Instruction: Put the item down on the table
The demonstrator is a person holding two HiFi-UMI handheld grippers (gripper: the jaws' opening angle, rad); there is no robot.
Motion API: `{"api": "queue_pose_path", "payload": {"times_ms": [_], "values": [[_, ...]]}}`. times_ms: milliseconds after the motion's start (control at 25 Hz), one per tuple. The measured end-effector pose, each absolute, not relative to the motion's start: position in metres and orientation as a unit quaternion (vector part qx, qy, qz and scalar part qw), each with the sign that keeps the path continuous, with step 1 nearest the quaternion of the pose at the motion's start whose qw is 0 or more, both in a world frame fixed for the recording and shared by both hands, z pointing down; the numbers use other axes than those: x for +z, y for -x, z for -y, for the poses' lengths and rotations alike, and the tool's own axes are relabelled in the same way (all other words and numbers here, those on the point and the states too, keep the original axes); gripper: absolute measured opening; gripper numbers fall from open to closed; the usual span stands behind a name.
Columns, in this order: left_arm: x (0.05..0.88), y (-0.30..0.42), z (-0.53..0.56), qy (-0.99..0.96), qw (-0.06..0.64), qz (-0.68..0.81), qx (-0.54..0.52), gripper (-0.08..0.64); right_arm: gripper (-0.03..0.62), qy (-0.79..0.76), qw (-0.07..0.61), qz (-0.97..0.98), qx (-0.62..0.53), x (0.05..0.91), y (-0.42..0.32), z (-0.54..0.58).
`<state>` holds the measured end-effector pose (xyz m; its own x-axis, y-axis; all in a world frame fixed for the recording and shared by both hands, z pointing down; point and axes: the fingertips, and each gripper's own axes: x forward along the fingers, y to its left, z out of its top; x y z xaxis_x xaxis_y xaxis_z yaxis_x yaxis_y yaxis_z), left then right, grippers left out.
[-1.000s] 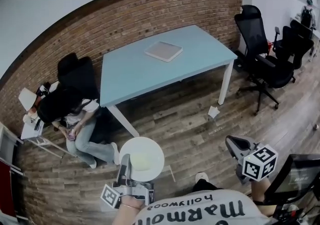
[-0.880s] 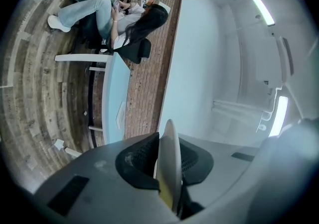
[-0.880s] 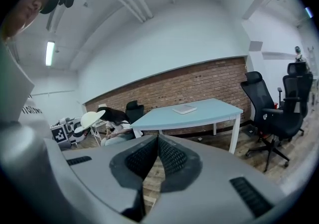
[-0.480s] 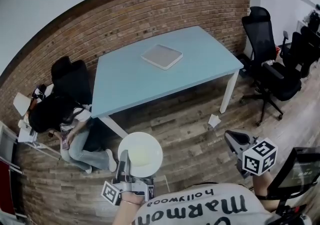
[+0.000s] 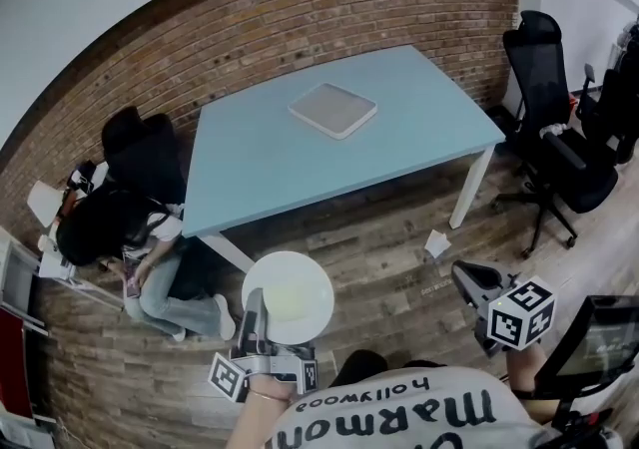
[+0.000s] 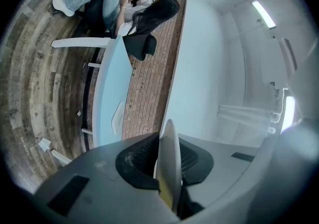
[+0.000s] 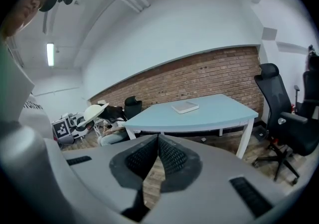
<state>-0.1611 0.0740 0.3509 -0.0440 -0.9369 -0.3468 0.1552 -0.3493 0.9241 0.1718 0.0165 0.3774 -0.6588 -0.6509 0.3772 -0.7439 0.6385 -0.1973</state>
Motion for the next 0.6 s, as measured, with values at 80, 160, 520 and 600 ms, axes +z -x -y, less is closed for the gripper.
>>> {"api": "queue_pose_path", "payload": {"times_ms": [80,160,520,600], "values": [[0.348,0.162,-0.065,-0.54,0.443,0.363,-0.617,0.037,0.011,-0.387,0.137,0.895,0.176,0.381,-0.163,-0.008],[0.352,0.166,-0.054,-0.54,0.451,0.359,-0.613,0.037,0.011,-0.387,0.141,0.894,0.176,0.384,-0.153,0.0],[0.348,0.198,0.047,-0.557,0.47,0.329,-0.601,0.037,0.011,-0.451,0.116,0.859,0.213,0.382,-0.147,0.065],[0.341,0.208,0.074,-0.562,0.473,0.319,-0.599,0.037,0.011,-0.462,0.113,0.857,0.2,0.372,-0.136,0.087]]}}
